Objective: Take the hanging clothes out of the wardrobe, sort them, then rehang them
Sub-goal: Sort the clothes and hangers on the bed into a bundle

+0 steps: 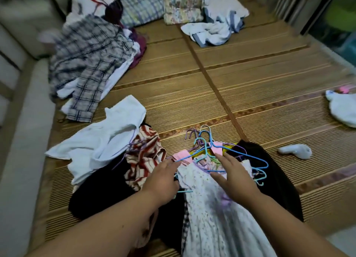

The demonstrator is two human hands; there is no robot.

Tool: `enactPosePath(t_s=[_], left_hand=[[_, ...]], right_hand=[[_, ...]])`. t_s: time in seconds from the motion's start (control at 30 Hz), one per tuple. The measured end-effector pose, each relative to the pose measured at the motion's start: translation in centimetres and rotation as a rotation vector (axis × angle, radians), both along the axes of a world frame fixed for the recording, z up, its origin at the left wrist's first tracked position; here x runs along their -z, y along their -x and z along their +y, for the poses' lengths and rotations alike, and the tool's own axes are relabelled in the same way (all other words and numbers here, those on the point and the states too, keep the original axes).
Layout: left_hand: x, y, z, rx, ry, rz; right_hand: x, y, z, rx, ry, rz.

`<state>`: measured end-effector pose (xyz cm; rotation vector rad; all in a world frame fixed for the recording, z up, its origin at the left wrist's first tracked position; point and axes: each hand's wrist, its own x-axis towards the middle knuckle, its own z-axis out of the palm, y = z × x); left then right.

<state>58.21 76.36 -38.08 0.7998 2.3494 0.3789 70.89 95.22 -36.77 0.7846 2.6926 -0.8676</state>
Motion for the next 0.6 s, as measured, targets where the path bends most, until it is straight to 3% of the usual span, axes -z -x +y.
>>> enactPosePath(t_s=[0.1,0.37,0.5,0.6], left_hand=[[-3.3,0.9,-4.1,0.002,-0.014,0.024],[-9.7,6.0,-16.5,0.019,-0.074,0.006],[-10.3,9.8,-23.4,0.105,-0.092,0.002],[-9.8,12.3,-27.7,0.158,-0.109,-0.017]], right_hand=[[-3.4,1.7,-4.8,-0.059,0.065,0.099],[-6.7,7.4,-18.2,-0.116,0.061,0.054],[-6.9,9.6,-24.8,-0.003,0.089,-0.077],[-6.7,11.2,-29.6,0.133,0.126,-0.065]])
